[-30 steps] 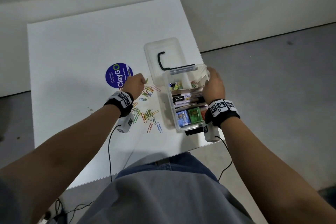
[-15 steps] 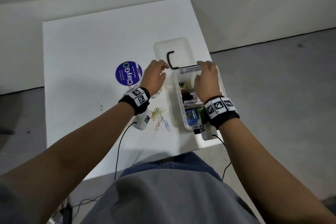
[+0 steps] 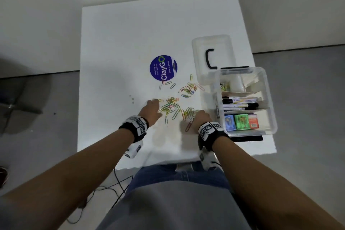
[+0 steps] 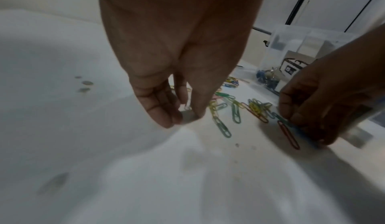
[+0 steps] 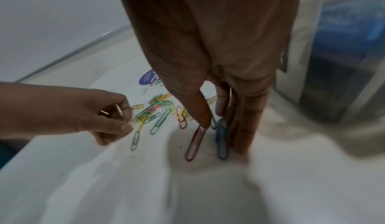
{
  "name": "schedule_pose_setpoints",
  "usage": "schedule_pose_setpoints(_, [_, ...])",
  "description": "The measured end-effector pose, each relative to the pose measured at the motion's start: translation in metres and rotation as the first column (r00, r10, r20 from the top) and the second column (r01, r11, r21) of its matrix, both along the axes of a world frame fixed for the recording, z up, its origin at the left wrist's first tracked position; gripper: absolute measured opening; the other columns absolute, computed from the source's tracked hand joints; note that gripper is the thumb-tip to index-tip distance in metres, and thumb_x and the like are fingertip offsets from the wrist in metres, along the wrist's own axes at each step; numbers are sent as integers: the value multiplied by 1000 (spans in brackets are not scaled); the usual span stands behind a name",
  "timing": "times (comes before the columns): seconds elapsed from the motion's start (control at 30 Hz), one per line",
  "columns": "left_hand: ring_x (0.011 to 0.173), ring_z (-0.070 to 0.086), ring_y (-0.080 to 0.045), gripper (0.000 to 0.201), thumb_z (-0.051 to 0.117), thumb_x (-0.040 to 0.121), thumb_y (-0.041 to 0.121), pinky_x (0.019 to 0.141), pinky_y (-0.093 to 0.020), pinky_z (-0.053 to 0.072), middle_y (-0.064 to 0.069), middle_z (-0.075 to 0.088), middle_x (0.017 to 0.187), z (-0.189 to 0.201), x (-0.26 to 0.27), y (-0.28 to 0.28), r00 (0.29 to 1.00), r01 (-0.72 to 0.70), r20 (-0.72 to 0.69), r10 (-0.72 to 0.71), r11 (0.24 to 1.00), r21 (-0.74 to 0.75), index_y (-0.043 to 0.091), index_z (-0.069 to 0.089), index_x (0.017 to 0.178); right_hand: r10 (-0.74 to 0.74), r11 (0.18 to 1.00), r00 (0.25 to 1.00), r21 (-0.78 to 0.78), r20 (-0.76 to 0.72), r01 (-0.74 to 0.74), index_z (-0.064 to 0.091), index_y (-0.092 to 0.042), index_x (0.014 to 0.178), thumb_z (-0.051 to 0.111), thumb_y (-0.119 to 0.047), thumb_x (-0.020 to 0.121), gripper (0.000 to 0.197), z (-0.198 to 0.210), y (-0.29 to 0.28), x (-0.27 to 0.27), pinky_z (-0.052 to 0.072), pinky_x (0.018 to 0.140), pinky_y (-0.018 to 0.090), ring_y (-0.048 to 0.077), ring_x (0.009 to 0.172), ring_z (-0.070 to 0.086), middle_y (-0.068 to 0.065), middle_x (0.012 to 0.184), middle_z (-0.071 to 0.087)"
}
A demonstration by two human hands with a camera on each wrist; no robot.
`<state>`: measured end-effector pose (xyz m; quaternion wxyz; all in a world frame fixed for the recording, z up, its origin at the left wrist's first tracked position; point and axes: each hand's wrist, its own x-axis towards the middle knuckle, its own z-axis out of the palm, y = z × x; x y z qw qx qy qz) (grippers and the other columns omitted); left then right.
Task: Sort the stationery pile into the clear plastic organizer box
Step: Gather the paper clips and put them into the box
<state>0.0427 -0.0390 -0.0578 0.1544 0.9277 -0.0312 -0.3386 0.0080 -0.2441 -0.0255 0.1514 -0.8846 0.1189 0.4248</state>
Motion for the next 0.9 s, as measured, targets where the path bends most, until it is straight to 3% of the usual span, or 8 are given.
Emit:
schedule_pose_setpoints(0.1, [101,56,-35,26,56,93,20,83,-38,45,-19,54,115,2,10,-19,997,16,77,-9,996,-92,2,50,112,-211,974,976,89,45,207,41,2,130,50,-11,93,40,-6,14,13,44,100,38,35,126,50,21,135,50])
schedule_pose_setpoints(0.2, [99,57,-33,22,54,94,18,82,-38,46,-17,54,113,6,40,-23,957,-56,277,89,991,-124,3,53,110,-238,970,938,111,253,216,47,-5,125,45,-4,89,36,-3,16,40,46,95,41,34,119,54,17,130,52])
schedule_pose_setpoints(0.27, [113,52,-35,39,57,92,22,93,-42,46,-18,46,129,5,60,-22,933,-52,350,86,993,-107,7,49,126,-185,982,915,112,359,154,45,-5,129,46,-2,87,42,-4,12,60,47,98,46,35,122,50,17,134,45])
schedule_pose_setpoints(0.37, [141,27,-37,73,60,90,34,111,-52,35,-16,16,157,-4,81,-21,966,75,247,-74,997,3,12,23,150,-30,994,918,104,396,-12,32,-9,144,54,-7,87,60,-11,14,87,38,109,48,35,136,35,16,152,25])
schedule_pose_setpoints(0.5, [148,11,-35,90,59,86,54,114,-57,26,-10,9,161,-14,75,-26,950,231,186,-251,965,121,13,14,152,179,983,931,-10,318,-186,24,-10,148,55,-22,91,67,-25,13,95,27,114,50,36,144,21,17,159,10])
schedule_pose_setpoints(0.67, [143,21,-32,99,70,73,60,112,-51,28,-11,19,157,-14,29,-18,906,362,215,-364,931,50,18,24,150,279,957,877,-42,390,-286,37,-9,138,60,-36,88,62,-32,16,50,43,98,47,35,127,41,16,144,35])
schedule_pose_setpoints(0.77, [137,26,-31,104,80,64,53,108,-48,32,-9,26,151,-15,7,-18,915,333,224,-336,941,53,22,27,148,280,957,868,-42,410,-289,42,-11,133,64,-30,81,60,-31,19,23,47,88,44,34,117,46,14,132,42])
schedule_pose_setpoints(0.9, [120,40,-29,69,79,75,25,100,-42,42,-10,40,131,-11,13,-25,941,255,252,-227,963,-84,18,46,135,202,971,894,34,399,-235,42,-5,131,55,-9,85,47,-29,19,21,47,84,41,34,115,46,17,128,42])
